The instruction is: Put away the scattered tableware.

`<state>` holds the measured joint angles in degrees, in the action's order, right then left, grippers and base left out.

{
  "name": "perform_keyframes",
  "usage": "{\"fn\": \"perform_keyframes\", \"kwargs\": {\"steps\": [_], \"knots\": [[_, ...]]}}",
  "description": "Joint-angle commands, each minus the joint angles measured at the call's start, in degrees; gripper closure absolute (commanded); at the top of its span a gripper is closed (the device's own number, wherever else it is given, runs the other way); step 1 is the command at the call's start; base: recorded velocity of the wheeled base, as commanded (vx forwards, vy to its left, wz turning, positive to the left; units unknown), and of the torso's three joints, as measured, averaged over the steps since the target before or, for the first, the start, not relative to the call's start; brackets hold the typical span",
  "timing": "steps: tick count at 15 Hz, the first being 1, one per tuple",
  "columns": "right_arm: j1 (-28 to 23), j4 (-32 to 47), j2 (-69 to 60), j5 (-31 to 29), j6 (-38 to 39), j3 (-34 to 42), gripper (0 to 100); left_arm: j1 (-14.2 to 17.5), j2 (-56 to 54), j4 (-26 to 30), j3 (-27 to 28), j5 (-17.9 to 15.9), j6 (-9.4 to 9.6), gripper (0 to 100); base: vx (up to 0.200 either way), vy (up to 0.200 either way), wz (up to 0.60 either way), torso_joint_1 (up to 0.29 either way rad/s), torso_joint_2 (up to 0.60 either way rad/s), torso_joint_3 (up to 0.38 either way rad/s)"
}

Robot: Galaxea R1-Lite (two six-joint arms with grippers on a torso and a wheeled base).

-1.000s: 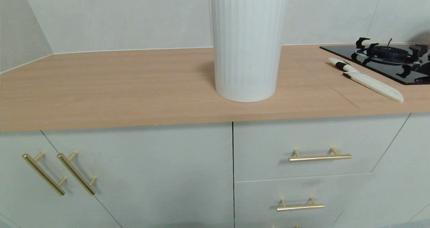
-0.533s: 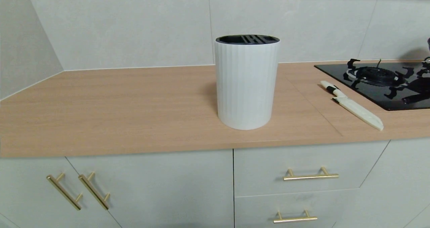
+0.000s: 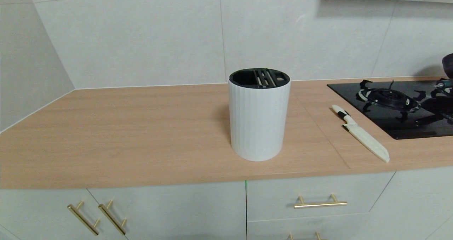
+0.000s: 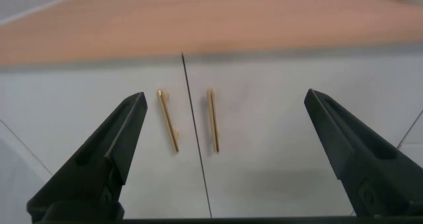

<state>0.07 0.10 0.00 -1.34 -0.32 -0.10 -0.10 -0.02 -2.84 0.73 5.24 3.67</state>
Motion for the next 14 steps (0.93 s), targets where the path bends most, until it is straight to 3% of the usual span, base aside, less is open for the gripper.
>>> {"fn": "perform_keyframes", "kwargs": {"steps": [1,14], "knots": [[0.0,0.0,0.1,0.0,0.0,0.0,0,0.0,0.0,-0.1,0.0,0.0,0.02,0,0.0,0.0,0.0,0.188,-0.5,-0.31],[0.0,0.0,0.1,0.0,0.0,0.0,0,0.0,0.0,-0.1,0.0,0.0,0.02,0,0.0,0.0,0.0,0.231,-0.54,-0.314]]}}
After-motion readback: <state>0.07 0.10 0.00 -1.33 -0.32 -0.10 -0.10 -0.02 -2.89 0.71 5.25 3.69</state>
